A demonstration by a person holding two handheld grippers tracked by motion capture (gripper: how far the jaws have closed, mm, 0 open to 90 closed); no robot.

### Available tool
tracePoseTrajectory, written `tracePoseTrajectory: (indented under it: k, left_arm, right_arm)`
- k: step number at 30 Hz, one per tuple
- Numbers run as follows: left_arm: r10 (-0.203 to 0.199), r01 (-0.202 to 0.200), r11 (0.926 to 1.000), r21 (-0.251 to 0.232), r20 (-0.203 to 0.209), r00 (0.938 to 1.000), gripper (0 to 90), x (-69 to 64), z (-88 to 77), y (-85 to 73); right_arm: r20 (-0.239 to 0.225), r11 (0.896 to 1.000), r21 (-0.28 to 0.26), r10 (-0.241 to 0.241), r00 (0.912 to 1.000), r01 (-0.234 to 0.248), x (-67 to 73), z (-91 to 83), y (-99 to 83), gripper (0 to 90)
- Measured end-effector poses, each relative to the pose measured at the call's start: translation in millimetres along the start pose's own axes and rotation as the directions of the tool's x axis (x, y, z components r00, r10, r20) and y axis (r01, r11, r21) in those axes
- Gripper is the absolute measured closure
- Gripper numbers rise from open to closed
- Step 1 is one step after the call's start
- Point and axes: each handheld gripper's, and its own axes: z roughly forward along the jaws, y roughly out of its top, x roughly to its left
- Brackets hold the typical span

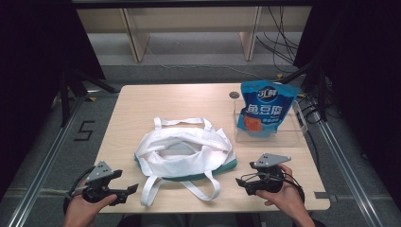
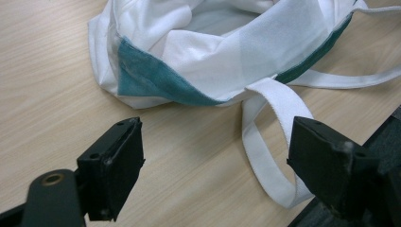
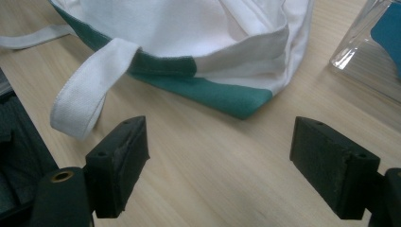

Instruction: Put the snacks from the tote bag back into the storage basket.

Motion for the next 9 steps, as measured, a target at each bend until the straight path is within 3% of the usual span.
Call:
tracePoseTrajectory:
  k: [1,2,3,8,9]
  left_arm:
    - [0.008,-0.008,1.0,-0.004,-0.007,0.9999,18.0,-0.1,0.0,0.1]
    - [0.022,-0.022,0.9998,0.004,0.0,0.9998,18.1,1.0,-0.5,0.4]
    - [0.002,-0.002,1.0,-0.004,0.0,1.0,18.0,0.1,0.5,-0.2]
    - [0.016,-0.016,0.9999,-0.002,-0.009,0.9998,18.0,0.6,-0.1,0.1]
    - [-0.001,0.001,1.0,-0.004,-0.008,1.0,18.0,-0.2,0.4,-0.3]
  right_arm:
    - [-0.004,0.999,0.007,0.033,0.9995,-0.033,2.9,-0.4,-0.2,20.9]
    - [0.004,1.0,0.002,0.003,1.0,-0.003,0.6,0.3,0.0,20.8]
    - [0.001,1.0,0.004,0.001,1.0,-0.001,0.3,0.7,0.0,20.8]
    - [0.004,1.0,0.016,0.013,0.9999,-0.013,0.3,0.5,-0.3,20.8]
    - [0.006,1.0,0.017,0.016,0.9998,-0.016,0.4,0.5,-0.3,20.8]
